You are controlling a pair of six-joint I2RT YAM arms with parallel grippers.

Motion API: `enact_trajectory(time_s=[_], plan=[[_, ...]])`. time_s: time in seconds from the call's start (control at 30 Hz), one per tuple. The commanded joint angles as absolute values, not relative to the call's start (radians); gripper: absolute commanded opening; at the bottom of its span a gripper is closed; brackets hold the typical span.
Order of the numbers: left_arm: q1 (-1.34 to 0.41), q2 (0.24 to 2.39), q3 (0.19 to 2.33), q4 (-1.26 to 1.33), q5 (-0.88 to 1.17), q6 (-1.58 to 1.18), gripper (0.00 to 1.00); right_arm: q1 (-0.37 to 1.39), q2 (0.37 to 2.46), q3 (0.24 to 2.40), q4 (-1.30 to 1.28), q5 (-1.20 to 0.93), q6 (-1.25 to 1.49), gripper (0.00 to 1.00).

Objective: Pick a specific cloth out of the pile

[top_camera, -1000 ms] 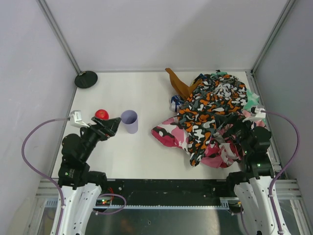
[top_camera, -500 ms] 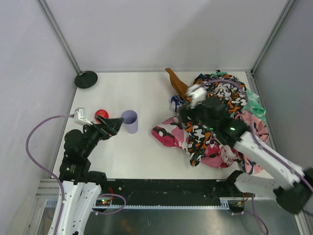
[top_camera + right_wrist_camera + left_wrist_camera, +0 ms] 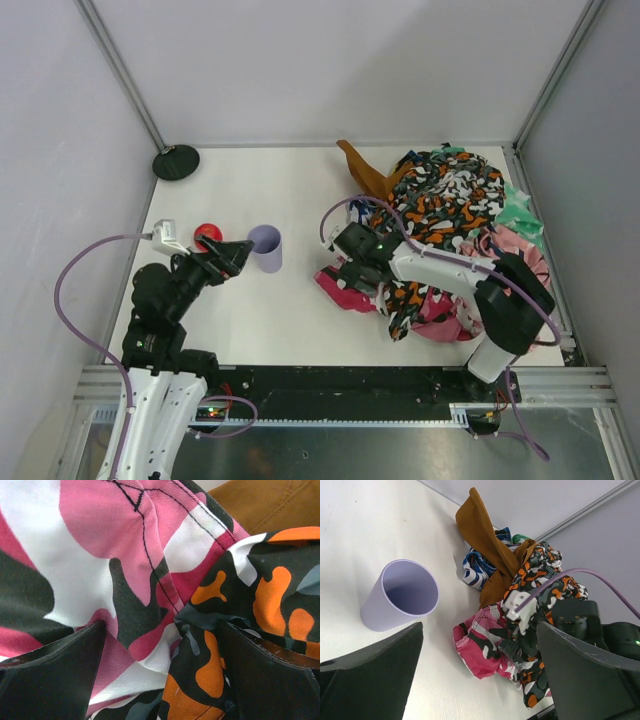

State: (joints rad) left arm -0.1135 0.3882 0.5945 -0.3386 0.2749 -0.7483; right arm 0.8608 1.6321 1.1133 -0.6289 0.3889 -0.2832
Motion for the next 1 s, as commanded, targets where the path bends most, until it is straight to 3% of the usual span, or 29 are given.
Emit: enact_trajectory(time_s=[0.0,0.1,0.27,0.33,0.5,0.63,0.77,0.97], plan=[[-0.108,0.384,0.588,-0.312,0.304,-0.732,1.00,0.809,1.756,1.131,-0.696,0.440,-0.271,0.99],[-0.108,0.379,0.589,-0.312,0.300,-0.732,1.00,0.778,1.845,1.132,-0.665,0.469,-0.262,0.91],[-0.107,0.390,0.609,-0.310,0.267,-0.740,1.00,0.728,1.856,1.132,-0.645,0.481,-0.217,0.53],[-0.107,0.424,0.634,-0.296,0.257,-0.750,1.00,0.717,1.814,1.124,-0.635,0.485,-0.186,0.46],[-0.146,0.629,0.734,-0.190,0.295,-0.744,1.00,0.719,1.706,1.038,-0.609,0.430,-0.127,0.46],[-0.312,0.913,0.887,-0.142,0.166,-0.646,1.00,0.733,1.663,0.941,-0.612,0.391,-0.103,0.47],[-0.442,1.305,1.166,-0.138,0.120,-0.536,1.00,0.737,1.619,0.860,-0.592,0.369,-0.126,0.48],[-0.508,1.848,1.609,-0.141,0.229,-0.470,1.00,0.732,1.510,0.777,-0.551,0.315,-0.203,0.54]])
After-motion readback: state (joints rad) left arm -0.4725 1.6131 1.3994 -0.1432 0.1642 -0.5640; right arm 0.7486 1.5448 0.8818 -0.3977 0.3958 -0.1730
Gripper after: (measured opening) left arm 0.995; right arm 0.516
